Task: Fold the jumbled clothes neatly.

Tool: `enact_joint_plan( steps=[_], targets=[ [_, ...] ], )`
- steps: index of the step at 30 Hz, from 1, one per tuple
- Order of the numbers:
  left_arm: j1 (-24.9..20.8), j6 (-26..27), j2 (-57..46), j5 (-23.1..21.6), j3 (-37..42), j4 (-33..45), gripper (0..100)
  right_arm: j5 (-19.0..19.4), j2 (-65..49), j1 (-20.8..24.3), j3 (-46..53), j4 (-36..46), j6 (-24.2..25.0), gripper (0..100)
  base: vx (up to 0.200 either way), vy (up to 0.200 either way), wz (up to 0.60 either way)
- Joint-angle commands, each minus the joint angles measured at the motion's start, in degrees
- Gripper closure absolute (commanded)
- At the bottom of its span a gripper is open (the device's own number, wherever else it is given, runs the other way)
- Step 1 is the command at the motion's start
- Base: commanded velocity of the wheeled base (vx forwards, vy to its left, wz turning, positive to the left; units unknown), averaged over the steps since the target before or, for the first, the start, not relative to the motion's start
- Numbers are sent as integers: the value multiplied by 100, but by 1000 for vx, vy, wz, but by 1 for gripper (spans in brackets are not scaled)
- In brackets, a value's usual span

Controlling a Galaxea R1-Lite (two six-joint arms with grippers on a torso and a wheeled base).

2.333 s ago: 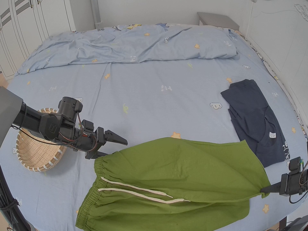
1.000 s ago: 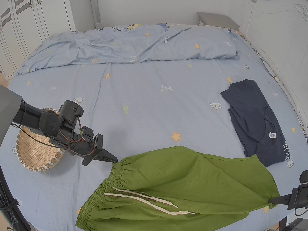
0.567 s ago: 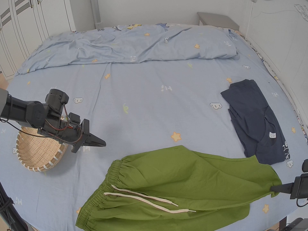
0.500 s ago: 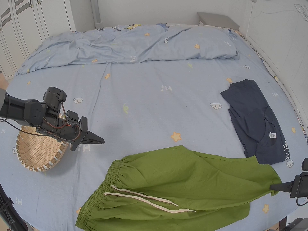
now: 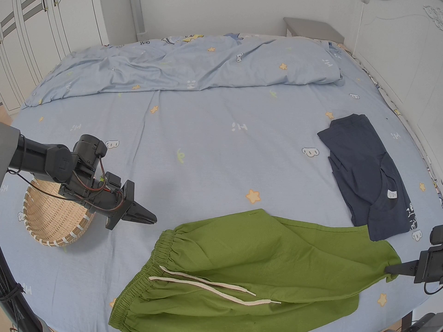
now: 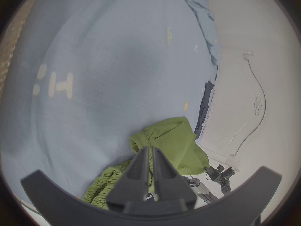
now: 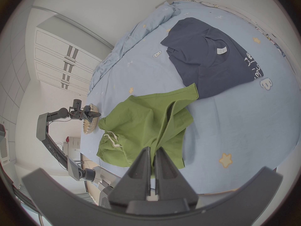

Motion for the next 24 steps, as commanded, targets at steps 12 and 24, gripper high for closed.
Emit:
enact_joint_plan(
  steps=[12,24],
  targets=[
    [-84,-40,330,0,25,444,0,10,33,9,61,8,-8,100,0,0,0],
    [-462,-93,576,-9,-54,365,0,28,51,9,105,-1,-17,100,0,0,0]
  ],
)
